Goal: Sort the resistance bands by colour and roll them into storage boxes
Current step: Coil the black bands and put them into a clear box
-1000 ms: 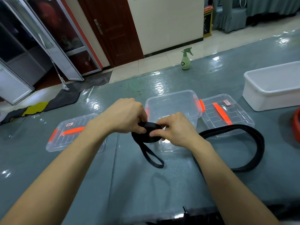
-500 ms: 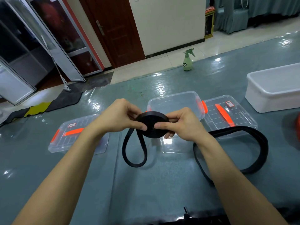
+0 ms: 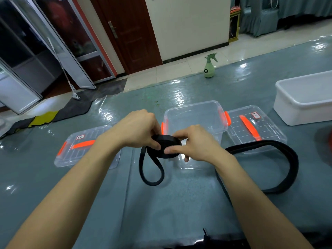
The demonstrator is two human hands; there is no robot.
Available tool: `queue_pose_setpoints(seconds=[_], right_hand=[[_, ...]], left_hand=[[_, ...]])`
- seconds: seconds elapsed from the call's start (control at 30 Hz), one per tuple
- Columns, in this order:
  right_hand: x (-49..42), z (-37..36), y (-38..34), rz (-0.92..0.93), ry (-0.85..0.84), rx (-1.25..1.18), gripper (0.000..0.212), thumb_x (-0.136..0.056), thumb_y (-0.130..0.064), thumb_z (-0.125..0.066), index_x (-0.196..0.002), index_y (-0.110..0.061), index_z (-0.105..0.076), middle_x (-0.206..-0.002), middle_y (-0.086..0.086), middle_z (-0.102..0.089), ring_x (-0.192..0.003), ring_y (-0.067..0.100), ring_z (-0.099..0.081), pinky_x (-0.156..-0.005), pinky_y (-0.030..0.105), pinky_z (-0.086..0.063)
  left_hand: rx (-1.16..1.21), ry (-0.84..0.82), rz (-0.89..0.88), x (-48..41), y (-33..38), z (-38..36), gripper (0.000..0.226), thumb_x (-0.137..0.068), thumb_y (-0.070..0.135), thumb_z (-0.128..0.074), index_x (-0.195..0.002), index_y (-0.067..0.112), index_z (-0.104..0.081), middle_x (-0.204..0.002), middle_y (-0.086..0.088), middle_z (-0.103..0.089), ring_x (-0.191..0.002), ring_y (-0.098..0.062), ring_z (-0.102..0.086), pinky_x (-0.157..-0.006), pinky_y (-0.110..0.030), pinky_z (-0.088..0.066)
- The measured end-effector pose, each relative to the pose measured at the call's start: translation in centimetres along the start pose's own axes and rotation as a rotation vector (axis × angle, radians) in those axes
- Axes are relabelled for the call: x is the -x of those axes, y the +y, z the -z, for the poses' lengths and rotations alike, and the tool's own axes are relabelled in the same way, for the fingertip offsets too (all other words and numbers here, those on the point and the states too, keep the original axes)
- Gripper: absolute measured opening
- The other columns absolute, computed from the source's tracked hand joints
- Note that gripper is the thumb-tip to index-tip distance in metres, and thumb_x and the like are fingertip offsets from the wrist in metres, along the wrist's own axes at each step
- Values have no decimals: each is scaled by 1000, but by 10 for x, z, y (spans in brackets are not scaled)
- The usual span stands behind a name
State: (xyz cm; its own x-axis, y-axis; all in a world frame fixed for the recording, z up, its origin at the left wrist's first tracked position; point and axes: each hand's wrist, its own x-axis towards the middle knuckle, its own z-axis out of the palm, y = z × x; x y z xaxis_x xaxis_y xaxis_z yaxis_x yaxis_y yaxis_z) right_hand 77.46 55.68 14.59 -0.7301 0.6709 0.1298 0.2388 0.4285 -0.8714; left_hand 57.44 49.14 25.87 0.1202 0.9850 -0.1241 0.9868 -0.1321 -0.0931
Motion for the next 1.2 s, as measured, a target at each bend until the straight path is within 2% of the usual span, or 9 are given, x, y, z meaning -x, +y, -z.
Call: queue_pose_setpoints(seconds=[0.07,0.3,0.47,0.63,0.77,0.9,1.03,1.13,1.2], right_hand=[[-1,-2,1,0,-6,5,14,-86,-51,-87,-81,-40,-79,-61,-27,-70,-45,7,-69,-50,10,-44],[-6,-6,3,-39,-41,-3,20,-80,-45,-93,-86,-29,-83,-64,-8,-75,-51,10,-74,-48,12,-43],[-2,0,6,-119,0,-174,20,-79,-37,-96,-92,-25,-87,-77,1,-82,-59,23,-79,-65,44,-63],[-1,1,2,-122,14,-306,21,-76,-33,-98,-93,-27,-88,-78,4,-82,-61,28,-80,-66,41,-64],[0,3,3,-88,103,-415,13,-80,-21,-96,-90,-24,-88,-73,10,-81,-58,28,-77,-55,29,-60],[-2,2,6,-86,164,-517,20,-81,-18,-94,-99,-12,-87,-78,18,-80,-55,26,-75,-57,31,-61],[-3,-5,7,-120,2,-423,21,-80,-23,-96,-99,-18,-87,-83,9,-83,-59,29,-78,-51,28,-58],[-4,-11,2,-116,-75,-6,48,-63,-60,-97,-104,-41,-83,-95,-16,-81,-54,21,-76,-51,32,-61],[-7,-24,-3,-69,-95,164,59,-55,-75,-91,-106,-49,-79,-91,-19,-79,-46,16,-71,-54,36,-63]], left_hand=[[-58,9,-15,-3,3,1,25,-72,50,-92,-87,32,-84,-66,9,-73,-65,-13,-61,-60,-33,-51],[-118,36,-63,-9,4,-2,28,-71,53,-91,-89,32,-84,-69,10,-73,-68,-17,-60,-55,-27,-41],[344,-32,-23,-3,-14,-7,18,-72,51,-97,-83,46,-84,-71,18,-77,-65,0,-65,-67,-35,-56],[706,28,-21,7,-26,-19,30,-70,53,-95,-98,44,-88,-85,17,-84,-87,3,-79,-76,-12,-56],[859,122,24,15,-36,-31,40,-66,48,-97,-103,35,-89,-93,9,-85,-93,-7,-83,-86,-17,-60],[1015,191,76,26,-38,-37,38,-71,31,-97,-107,26,-88,-99,1,-86,-98,-16,-84,-90,-22,-63],[815,154,122,29,-37,-37,27,-77,27,-99,-101,28,-89,-88,5,-85,-90,-17,-84,-89,-33,-66],[397,57,69,24,-30,-38,19,-79,35,-96,-95,32,-88,-75,9,-81,-75,-17,-76,-76,-40,-62],[128,16,21,20,-18,-37,21,-77,45,-92,-94,34,-85,-72,9,-77,-66,-15,-66,-68,-39,-58]])
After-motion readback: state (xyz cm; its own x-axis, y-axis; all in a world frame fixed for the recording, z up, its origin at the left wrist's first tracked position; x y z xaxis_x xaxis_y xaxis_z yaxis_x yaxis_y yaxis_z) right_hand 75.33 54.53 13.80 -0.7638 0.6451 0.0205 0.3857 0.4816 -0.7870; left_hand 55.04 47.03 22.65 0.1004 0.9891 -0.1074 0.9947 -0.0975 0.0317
